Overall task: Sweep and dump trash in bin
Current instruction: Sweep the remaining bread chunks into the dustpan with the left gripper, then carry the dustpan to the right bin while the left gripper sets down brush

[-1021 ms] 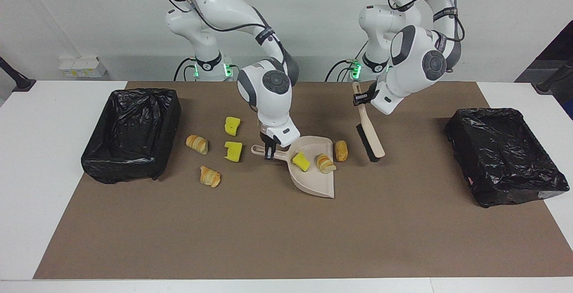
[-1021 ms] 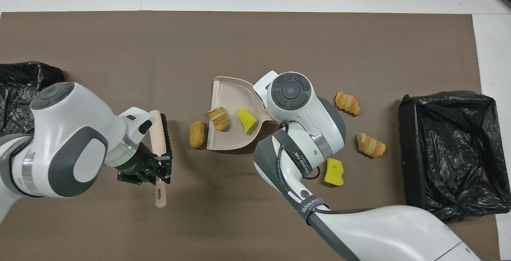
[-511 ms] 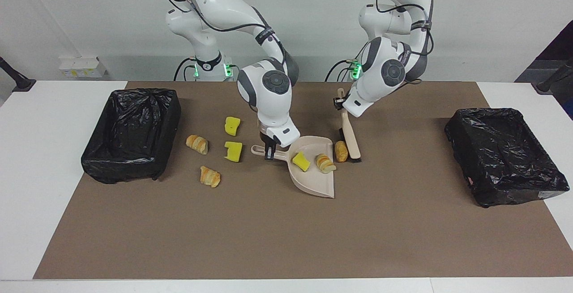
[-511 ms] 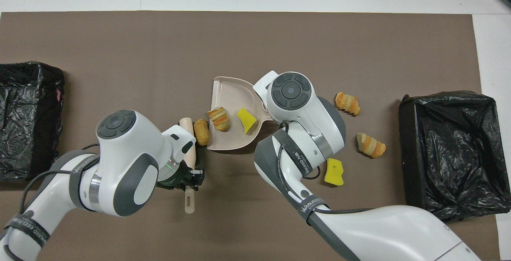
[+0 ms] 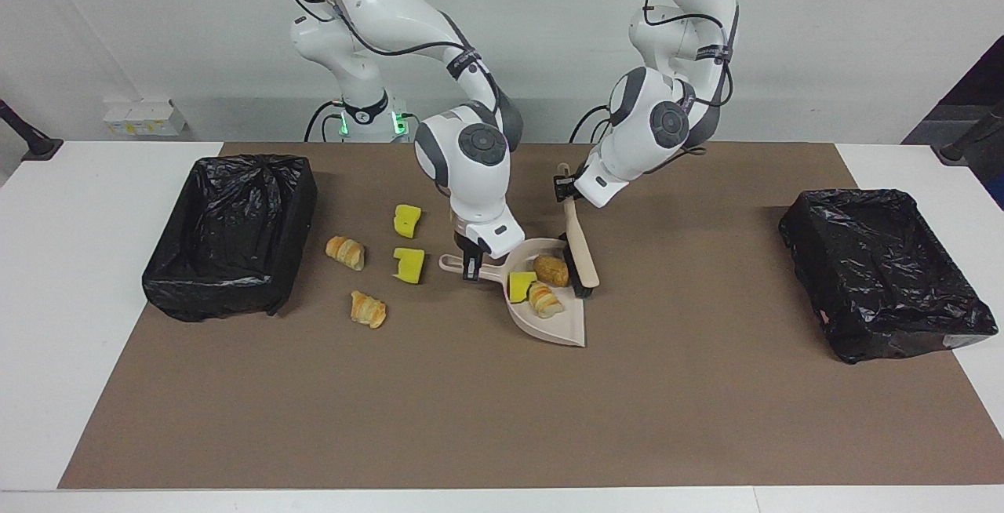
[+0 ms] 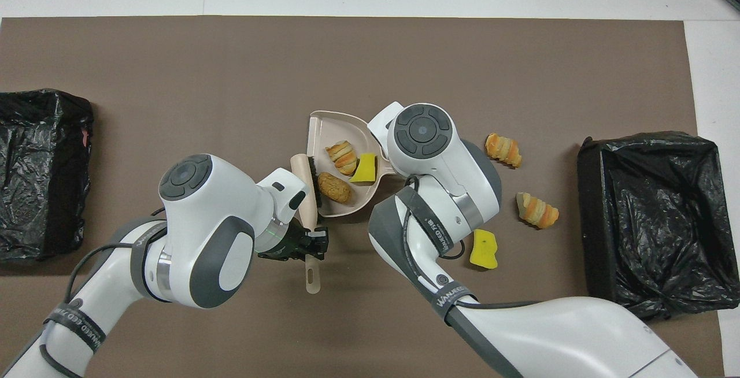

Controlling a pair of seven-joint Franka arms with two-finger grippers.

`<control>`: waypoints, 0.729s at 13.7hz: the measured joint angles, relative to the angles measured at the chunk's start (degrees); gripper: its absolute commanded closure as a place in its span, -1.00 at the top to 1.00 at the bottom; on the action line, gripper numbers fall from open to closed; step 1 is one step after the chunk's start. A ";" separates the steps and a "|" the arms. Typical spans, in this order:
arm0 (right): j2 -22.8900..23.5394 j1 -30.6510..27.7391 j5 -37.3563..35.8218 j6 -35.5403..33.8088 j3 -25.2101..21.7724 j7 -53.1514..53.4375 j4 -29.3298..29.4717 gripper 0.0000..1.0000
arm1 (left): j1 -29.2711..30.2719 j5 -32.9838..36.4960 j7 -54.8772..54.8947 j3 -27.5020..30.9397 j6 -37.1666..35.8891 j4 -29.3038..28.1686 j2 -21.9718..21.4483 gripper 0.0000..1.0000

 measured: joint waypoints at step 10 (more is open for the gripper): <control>-1.69 -4.38 3.25 1.40 -0.11 -8.09 -0.49 -1.00 | 4.94 4.83 -0.59 1.65 -21.90 2.99 -11.27 -1.00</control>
